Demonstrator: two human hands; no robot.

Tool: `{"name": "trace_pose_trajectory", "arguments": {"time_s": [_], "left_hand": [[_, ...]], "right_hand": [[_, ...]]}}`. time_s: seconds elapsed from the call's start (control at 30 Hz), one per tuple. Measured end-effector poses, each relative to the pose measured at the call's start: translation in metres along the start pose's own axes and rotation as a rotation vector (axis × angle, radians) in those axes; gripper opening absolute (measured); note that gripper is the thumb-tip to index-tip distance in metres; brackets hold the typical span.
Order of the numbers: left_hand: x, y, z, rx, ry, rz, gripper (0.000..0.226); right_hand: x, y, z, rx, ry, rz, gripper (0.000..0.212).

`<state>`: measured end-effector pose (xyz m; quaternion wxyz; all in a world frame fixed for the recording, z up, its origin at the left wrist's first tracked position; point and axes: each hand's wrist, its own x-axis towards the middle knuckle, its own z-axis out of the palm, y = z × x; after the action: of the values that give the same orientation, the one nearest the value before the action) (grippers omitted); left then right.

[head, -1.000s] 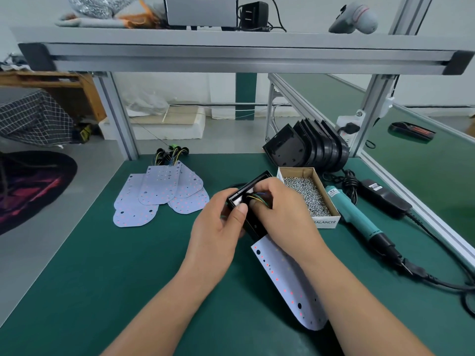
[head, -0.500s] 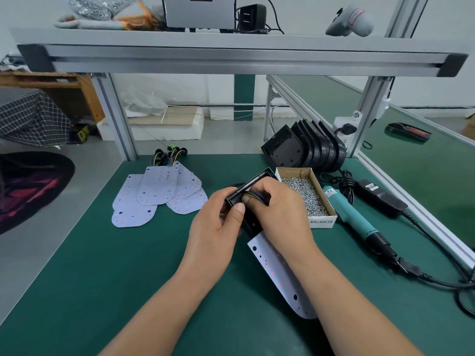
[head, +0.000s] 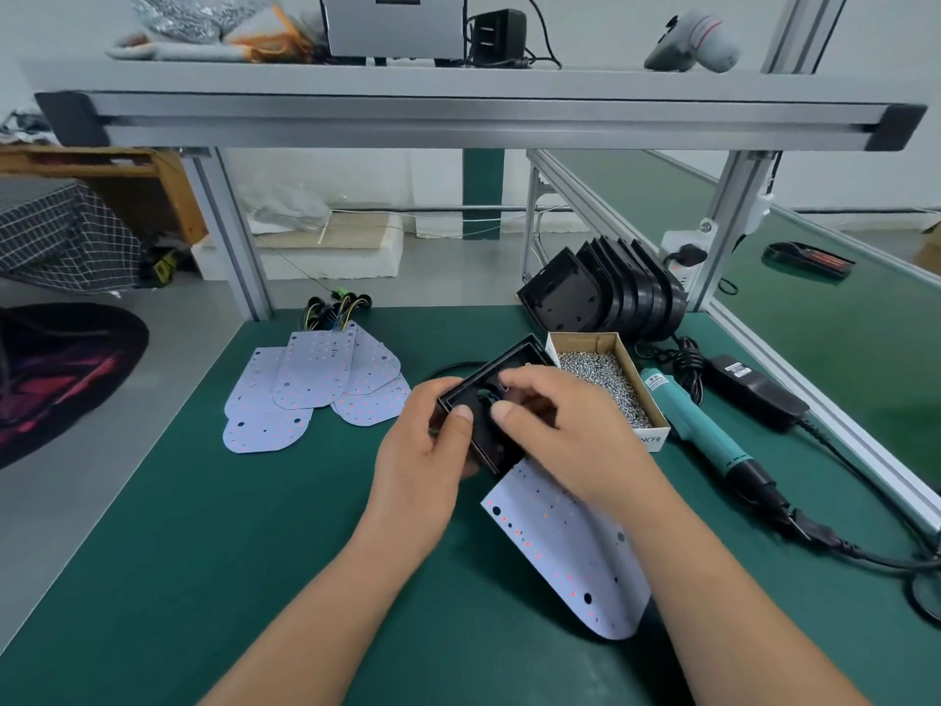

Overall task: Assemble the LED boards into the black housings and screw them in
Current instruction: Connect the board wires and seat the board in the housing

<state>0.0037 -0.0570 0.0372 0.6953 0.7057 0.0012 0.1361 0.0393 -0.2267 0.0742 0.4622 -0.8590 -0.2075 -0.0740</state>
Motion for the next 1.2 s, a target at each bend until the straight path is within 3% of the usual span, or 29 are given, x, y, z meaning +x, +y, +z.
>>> {"name": "trace_pose_trajectory", "arguments": {"time_s": [0.07, 0.2, 0.3, 0.47, 0.53, 0.63, 0.83, 0.97, 1.07, 1.2], "left_hand": [[0.000, -0.002, 0.001, -0.044, 0.012, -0.054, 0.031], [-0.001, -0.007, 0.002, -0.079, 0.019, -0.094, 0.027], [-0.001, -0.010, 0.001, -0.098, 0.015, -0.117, 0.026], [0.002, -0.013, 0.003, -0.170, 0.015, -0.153, 0.026], [0.002, -0.012, 0.004, -0.173, 0.017, -0.156, 0.028], [0.003, -0.010, 0.005, -0.161, 0.019, -0.159, 0.028], [0.002, -0.007, 0.003, -0.146, 0.012, -0.140, 0.028], [0.001, -0.004, 0.003, -0.134, -0.021, -0.141, 0.028], [-0.002, -0.002, 0.007, -0.131, -0.090, -0.149, 0.029], [-0.003, -0.001, 0.007, -0.121, -0.112, -0.167, 0.028]], "right_hand": [[-0.005, 0.000, -0.010, 0.118, -0.038, 0.063, 0.020], [-0.024, -0.004, -0.017, -0.368, -0.153, -0.076, 0.080], [-0.038, -0.002, -0.021, -0.575, -0.195, -0.116, 0.099], [-0.070, 0.017, -0.045, -0.572, -0.064, 0.125, 0.078], [-0.078, 0.026, -0.060, -0.571, -0.099, 0.230, 0.061], [-0.077, 0.033, -0.068, -0.480, -0.189, 0.347, 0.054], [-0.071, 0.043, -0.066, -0.102, -0.202, 0.350, 0.031], [-0.066, 0.045, -0.071, 0.275, 0.006, 0.339, 0.024], [-0.056, 0.043, -0.063, 0.303, 0.145, 0.332, 0.025], [-0.052, 0.040, -0.049, 0.184, 0.149, 0.292, 0.026]]}}
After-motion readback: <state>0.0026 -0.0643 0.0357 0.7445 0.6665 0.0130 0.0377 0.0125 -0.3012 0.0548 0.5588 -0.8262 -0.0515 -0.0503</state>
